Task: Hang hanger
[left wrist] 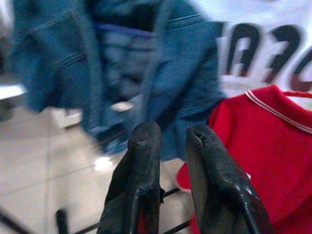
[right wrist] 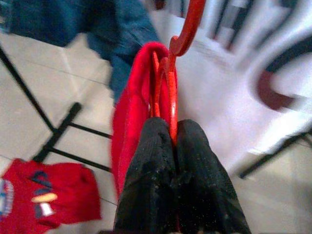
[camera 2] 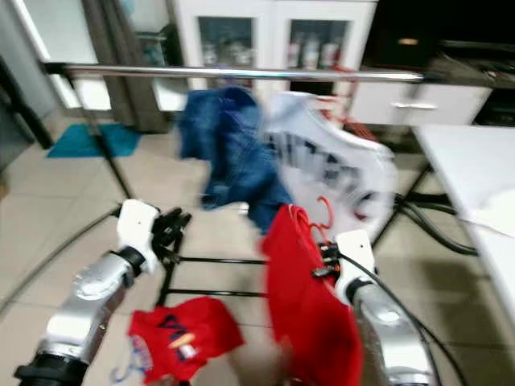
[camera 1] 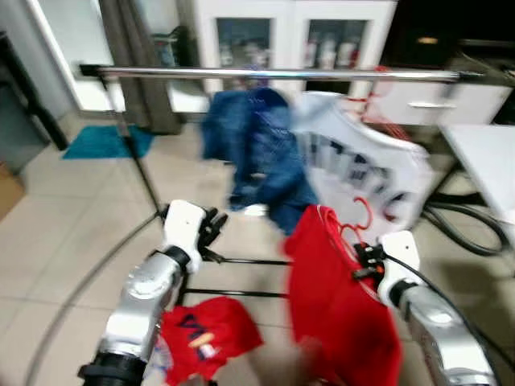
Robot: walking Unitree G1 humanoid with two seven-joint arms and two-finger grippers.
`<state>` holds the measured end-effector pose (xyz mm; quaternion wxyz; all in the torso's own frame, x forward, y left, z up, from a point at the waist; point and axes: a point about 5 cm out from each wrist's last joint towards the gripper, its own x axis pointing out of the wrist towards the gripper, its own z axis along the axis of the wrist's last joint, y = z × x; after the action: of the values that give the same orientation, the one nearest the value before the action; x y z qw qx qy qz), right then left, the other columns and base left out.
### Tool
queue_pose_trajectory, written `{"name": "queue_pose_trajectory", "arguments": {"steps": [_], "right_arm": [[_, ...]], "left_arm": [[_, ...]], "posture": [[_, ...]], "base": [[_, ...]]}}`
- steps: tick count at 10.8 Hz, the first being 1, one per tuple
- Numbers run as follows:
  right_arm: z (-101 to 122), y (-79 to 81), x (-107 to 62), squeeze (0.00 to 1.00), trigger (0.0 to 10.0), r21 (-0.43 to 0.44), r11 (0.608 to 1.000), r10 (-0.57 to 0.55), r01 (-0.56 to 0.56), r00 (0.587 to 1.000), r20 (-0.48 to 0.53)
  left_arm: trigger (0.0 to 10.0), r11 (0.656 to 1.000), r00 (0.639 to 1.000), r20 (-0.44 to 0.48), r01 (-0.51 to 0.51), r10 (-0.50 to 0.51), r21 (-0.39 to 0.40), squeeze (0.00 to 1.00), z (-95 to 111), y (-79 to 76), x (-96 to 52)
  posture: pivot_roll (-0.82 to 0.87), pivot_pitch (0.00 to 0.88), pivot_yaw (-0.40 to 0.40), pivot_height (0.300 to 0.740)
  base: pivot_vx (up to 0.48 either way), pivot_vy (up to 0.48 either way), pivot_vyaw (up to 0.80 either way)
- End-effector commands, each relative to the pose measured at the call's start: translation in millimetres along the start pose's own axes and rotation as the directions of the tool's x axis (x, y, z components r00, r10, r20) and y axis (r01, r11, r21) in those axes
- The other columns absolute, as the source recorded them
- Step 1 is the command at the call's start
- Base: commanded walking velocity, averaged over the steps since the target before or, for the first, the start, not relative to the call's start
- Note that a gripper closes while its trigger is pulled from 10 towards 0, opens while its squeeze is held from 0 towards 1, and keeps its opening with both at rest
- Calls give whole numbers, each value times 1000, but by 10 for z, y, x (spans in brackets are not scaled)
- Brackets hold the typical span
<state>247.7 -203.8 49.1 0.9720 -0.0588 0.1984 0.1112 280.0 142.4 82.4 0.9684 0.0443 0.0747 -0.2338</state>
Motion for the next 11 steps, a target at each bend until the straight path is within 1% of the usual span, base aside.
{"name": "queue_pose_trajectory", "arguments": {"steps": [1, 3, 4, 5, 6, 7, 8, 10, 11], "right_arm": [[110, 23, 24, 0, 10000, -8, 1000, 8, -7, 999, 46], [162, 10, 45, 0, 10000, 31, 999, -17, 15, 998, 63], [177, 51, 56, 0, 10000, 19, 1000, -13, 11, 997, 70], [204, 85, 73, 0, 10000, 33, 999, -13, 10, 996, 85], [243, 117, 94, 0, 10000, 40, 999, -14, 10, 994, 106], [263, 133, 104, 0, 10000, 39, 999, -13, 9, 993, 113], [288, 130, 117, 0, 10000, 16, 1000, -10, 8, 994, 112], [277, 50, 134, 0, 10000, 0, 999, -50, 50, 994, 102], [283, 50, 139, 0, 10000, -6, 999, -49, 50, 994, 101]], "left_arm": [[10000, 1000, 1000, -1, -13, 13, 7, 0, -11, 45, -27], [10000, 1000, 1000, 11, 6, -6, 17, 0, 6, 18, -11], [10000, 1000, 999, 35, 13, -12, -6, 0, 21, 0, -5], [10000, 1000, 999, 47, 11, -10, -22, 0, 24, -5, -2], [10000, 999, 999, 49, 6, -4, -34, 0, 20, -1, 5], [10000, 1000, 999, 48, 7, -6, -27, 0, 18, 4, 11], [10000, 1000, 999, 49, 18, -17, -14, 0, 37, 7, 32], [10000, 1000, 999, 47, 19, -19, -6, 0, 47, 33, 37], [10000, 1000, 999, 45, 22, -22, -1, 0, 49, 49, 29]], "posture": [[-74, 0, 25, 740], [-73, 0, 18, 740], [-73, 0, 16, 740], [-73, 0, 15, 740], [-72, 0, 16, 740], [-71, 0, 16, 740], [-67, 0, 14, 740], [-63, 0, 17, 740], [-60, 0, 21, 740]], "base": [[0, 0, 0], [0, 0, 0], [0, 0, 0], [0, 0, 0], [247, 0, 0], [255, 0, 0], [259, 0, 0], [279, 0, 0], [296, 0, 0]]}}
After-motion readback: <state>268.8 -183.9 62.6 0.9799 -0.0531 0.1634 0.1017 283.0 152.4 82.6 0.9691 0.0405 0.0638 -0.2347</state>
